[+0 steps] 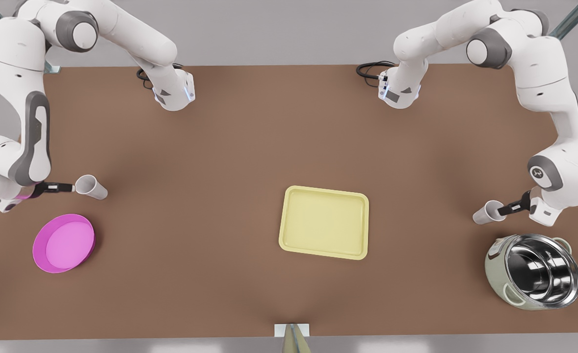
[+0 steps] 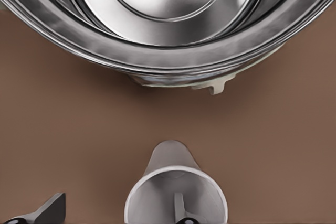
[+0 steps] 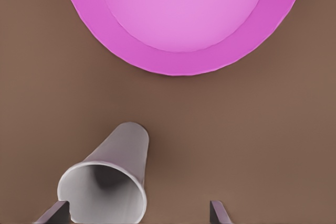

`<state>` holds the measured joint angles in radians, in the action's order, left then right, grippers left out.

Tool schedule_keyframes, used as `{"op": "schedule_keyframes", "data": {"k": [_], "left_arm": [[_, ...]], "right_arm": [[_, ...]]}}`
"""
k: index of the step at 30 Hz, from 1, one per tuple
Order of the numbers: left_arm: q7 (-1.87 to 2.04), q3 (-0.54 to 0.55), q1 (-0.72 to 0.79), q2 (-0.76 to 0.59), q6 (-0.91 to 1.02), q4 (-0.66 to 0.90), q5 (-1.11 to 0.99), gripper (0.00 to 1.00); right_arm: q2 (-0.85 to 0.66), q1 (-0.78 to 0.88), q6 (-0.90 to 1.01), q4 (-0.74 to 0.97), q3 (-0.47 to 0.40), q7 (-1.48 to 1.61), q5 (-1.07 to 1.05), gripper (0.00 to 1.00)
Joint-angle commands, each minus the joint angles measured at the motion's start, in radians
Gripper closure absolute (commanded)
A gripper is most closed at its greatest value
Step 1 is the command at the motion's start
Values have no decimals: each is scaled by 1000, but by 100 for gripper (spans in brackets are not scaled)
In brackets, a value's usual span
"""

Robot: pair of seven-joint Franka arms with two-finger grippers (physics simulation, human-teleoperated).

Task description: Use both arms to respectively pick up the white IKEA cups from the middle-left and middle-right positions, then place the white IKEA cups onto the middle-middle tray, ensuring that the cups remain upright and do not tip over

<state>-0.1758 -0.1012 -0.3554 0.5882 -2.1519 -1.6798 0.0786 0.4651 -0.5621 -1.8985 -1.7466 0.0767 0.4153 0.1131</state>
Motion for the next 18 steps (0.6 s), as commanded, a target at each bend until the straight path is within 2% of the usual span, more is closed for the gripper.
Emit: {"op": "schedule_keyframes", "data": {"k": [1,6,7,8,10,11,12,14,15,18], "left_arm": [[-128,0,1,2,-42,-5,1,0],[-71,0,4,22,-42,-5,3,2],[-68,0,6,22,-42,-5,3,14],[-68,0,7,21,-40,-5,3,29],[-70,0,6,21,-37,-5,1,35],[-68,0,4,21,-37,-5,3,44],[-68,0,6,21,-34,-5,3,63],[-67,0,7,18,-29,-5,3,76],[-70,0,7,16,-25,-5,3,79],[-7,0,47,-22,62,-5,3,79]], "right_arm": [[-3,-32,-211,-62,0,234,-4,0],[-39,-75,-294,-188,2,234,-3,0],[-52,-75,-294,-208,3,234,-4,0],[-52,-75,-294,-212,3,261,-35,0],[-46,-75,-294,-217,2,280,-43,0],[-40,-73,-295,-218,2,280,-43,0],[-42,-73,-294,-232,3,280,-43,0],[-39,-68,-295,-241,3,280,-41,0],[-37,-65,-295,-246,3,280,-41,0],[-23,-62,-330,-268,3,278,-43,0]]}}
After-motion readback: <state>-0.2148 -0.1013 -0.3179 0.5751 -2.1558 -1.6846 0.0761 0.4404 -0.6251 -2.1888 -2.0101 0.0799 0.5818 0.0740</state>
